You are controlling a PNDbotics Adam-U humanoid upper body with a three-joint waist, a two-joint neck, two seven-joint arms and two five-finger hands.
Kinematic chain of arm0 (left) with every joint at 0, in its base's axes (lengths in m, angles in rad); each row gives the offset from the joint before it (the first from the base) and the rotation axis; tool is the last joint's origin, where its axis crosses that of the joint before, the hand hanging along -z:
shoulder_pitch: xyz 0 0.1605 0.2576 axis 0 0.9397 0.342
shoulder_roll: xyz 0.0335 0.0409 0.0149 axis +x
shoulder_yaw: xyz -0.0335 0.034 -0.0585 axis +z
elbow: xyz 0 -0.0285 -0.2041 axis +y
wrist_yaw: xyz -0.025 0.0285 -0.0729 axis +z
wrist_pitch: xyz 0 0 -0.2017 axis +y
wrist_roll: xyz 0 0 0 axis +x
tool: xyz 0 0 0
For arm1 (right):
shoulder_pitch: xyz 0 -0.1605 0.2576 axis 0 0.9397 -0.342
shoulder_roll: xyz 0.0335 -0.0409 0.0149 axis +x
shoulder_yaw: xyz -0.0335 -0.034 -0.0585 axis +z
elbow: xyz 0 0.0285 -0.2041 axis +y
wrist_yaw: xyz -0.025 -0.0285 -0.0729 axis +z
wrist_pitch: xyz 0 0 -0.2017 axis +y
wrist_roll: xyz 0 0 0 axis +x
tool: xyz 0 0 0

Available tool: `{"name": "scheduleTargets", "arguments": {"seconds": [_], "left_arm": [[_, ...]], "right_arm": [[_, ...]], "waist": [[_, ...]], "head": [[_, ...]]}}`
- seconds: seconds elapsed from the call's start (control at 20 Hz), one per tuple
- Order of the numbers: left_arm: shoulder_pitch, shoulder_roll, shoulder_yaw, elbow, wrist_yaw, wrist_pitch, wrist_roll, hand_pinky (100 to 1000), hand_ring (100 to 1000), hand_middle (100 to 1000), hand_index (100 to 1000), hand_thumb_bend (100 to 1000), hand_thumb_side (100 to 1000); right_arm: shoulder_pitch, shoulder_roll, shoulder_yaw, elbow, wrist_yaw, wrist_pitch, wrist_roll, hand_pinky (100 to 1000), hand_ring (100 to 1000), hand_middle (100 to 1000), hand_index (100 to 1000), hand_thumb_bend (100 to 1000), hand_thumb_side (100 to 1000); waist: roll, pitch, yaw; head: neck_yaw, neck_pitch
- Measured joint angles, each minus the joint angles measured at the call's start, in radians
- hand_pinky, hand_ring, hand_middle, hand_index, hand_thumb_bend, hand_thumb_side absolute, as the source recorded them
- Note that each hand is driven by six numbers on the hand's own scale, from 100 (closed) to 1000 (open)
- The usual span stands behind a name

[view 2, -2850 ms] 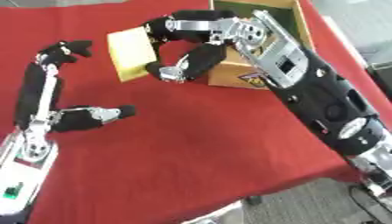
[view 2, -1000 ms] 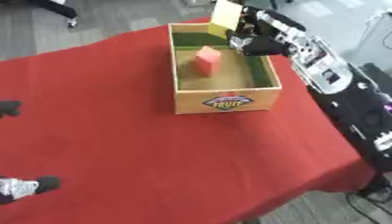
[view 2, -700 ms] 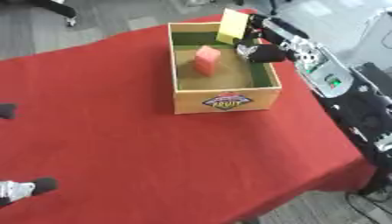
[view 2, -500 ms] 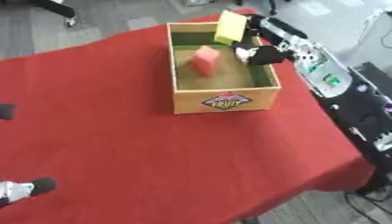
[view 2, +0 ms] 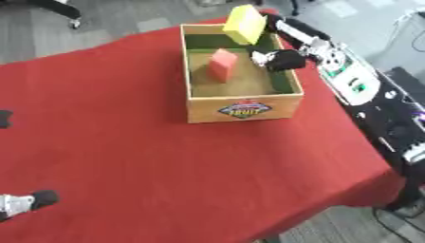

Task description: Pick up the objects with one hand, pass them to the other hand, and then place them into the box on the other side of the table.

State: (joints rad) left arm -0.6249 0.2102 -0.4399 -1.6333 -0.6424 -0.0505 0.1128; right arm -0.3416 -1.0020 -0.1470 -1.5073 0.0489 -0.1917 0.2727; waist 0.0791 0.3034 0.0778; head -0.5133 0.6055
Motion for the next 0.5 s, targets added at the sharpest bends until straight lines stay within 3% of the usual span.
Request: {"name": "scheduleTargets", "arguments": {"seconds": [0.05, 0.1, 0.15, 0.2, 0.25, 0.4, 0.45, 0.5], "left_arm": [[0.000, 0.000, 0.000, 0.000, 0.000, 0.000, 0.000, 715, 745, 614, 809, 1000, 558], [0.000, 0.000, 0.001, 0.000, 0.000, 0.001, 0.001, 715, 745, 614, 809, 1000, 558], [0.000, 0.000, 0.001, 0.000, 0.000, 0.001, 0.001, 714, 745, 614, 809, 1000, 558], [0.000, 0.000, 0.001, 0.000, 0.000, 0.002, 0.002, 714, 745, 614, 809, 1000, 557], [0.000, 0.000, 0.002, 0.000, 0.000, 0.002, 0.002, 714, 745, 614, 808, 1000, 557], [0.000, 0.000, 0.003, 0.001, -0.001, 0.003, 0.002, 712, 745, 614, 809, 1000, 556], [0.000, 0.000, 0.003, 0.001, -0.001, 0.003, 0.003, 712, 745, 614, 809, 1000, 556], [0.000, 0.000, 0.004, 0.002, -0.001, 0.003, 0.003, 711, 745, 613, 808, 1000, 557]], "right_arm": [[0.000, 0.000, 0.000, -0.003, 0.009, -0.009, 0.004, 1000, 1000, 998, 1000, 189, 127], [0.002, 0.000, 0.000, -0.009, 0.015, -0.022, 0.010, 1000, 1000, 1000, 1000, 100, 108], [0.004, 0.000, 0.001, -0.015, 0.018, -0.039, 0.020, 1000, 1000, 1000, 1000, 100, 430], [0.006, 0.000, 0.001, -0.023, 0.018, -0.060, 0.032, 1000, 1000, 1000, 1000, 100, 693], [0.007, 0.000, 0.001, -0.029, 0.017, -0.082, 0.043, 1000, 1000, 1000, 1000, 100, 716], [0.008, 0.000, 0.001, -0.034, 0.006, -0.129, 0.070, 1000, 1000, 1000, 1000, 100, 421], [0.008, 0.000, 0.000, -0.034, 0.003, -0.138, 0.078, 1000, 1000, 1000, 1000, 100, 421], [0.008, 0.000, 0.000, -0.033, 0.000, -0.143, 0.083, 1000, 1000, 994, 1000, 100, 348]], "waist": [[0.000, 0.000, 0.000], [0.000, 0.000, 0.000], [0.000, 0.000, 0.000], [0.000, 0.000, -0.001], [-0.001, 0.000, -0.001], [-0.004, 0.000, -0.001], [-0.006, 0.000, -0.001], [-0.006, 0.000, -0.001]], "head": [[0.000, 0.000], [0.000, 0.002], [0.000, 0.004], [0.000, 0.006], [0.000, 0.007], [0.000, 0.008], [0.000, 0.008], [0.000, 0.008]]}}
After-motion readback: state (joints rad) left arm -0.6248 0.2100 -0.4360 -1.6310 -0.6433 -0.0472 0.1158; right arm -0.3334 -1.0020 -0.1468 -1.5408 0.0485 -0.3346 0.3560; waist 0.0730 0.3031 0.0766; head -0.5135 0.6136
